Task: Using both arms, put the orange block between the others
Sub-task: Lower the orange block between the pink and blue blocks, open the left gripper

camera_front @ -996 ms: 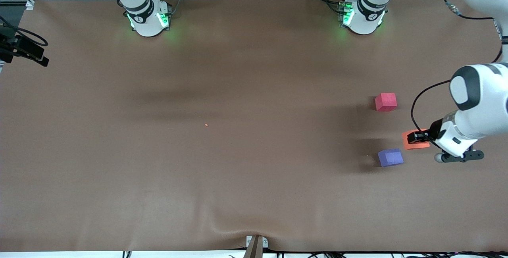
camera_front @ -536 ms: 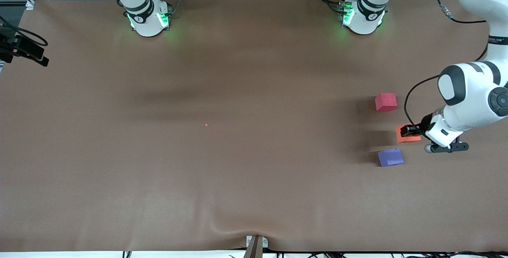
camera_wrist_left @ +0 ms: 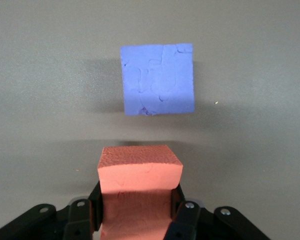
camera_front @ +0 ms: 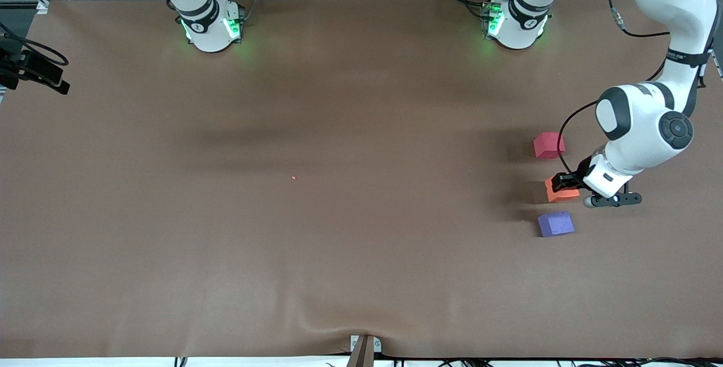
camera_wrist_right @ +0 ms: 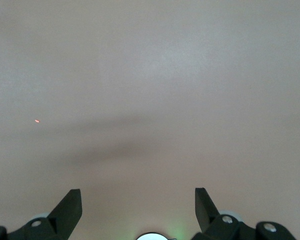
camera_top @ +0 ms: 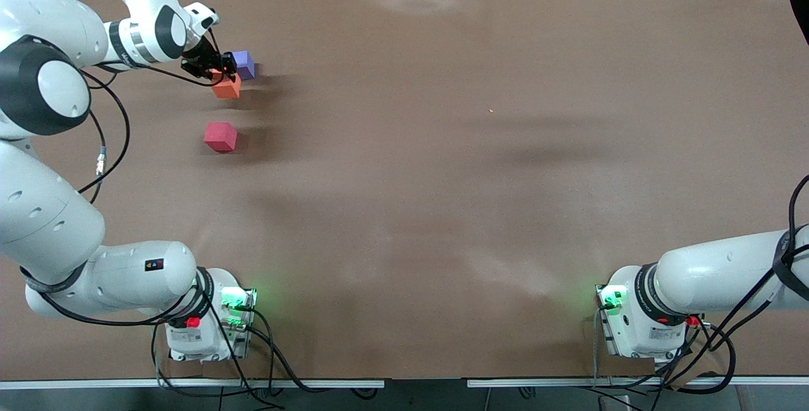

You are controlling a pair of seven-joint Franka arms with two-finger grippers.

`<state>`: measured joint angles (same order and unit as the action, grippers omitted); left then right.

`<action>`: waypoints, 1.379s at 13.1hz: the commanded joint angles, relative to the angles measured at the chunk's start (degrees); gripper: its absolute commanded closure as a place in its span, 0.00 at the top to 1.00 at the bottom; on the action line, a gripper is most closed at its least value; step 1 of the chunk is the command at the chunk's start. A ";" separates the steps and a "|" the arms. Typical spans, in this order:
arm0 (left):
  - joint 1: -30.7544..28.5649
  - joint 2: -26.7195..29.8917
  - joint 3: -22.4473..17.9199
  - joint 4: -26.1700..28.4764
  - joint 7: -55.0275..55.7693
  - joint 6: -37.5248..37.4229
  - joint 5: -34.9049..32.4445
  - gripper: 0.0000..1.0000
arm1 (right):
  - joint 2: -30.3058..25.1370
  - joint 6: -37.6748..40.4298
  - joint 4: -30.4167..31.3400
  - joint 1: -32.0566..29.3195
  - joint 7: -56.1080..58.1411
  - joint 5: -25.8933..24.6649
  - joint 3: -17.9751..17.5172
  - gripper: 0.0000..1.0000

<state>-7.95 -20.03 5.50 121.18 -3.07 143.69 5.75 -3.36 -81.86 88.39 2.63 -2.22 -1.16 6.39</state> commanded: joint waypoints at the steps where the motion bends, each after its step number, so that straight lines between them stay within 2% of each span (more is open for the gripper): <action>1: -0.84 -0.27 0.66 0.64 -1.50 1.85 1.11 0.00 | 0.29 0.73 -0.94 -0.87 -0.06 -0.16 -0.76 1.00; 8: -0.75 -2.30 0.83 2.22 -3.26 6.16 1.11 0.00 | 0.37 0.73 -0.94 -0.52 -0.06 -0.16 -0.85 1.00; 18: -1.71 -3.53 1.71 2.22 -8.97 6.16 1.11 0.00 | 0.55 0.73 -0.86 -0.34 -0.06 -0.16 -1.02 1.00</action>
<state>-8.61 -23.37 6.52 122.95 -10.17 148.59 5.75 -3.13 -81.83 88.40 2.63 -2.22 -1.16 5.87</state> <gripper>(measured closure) 0.471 0.000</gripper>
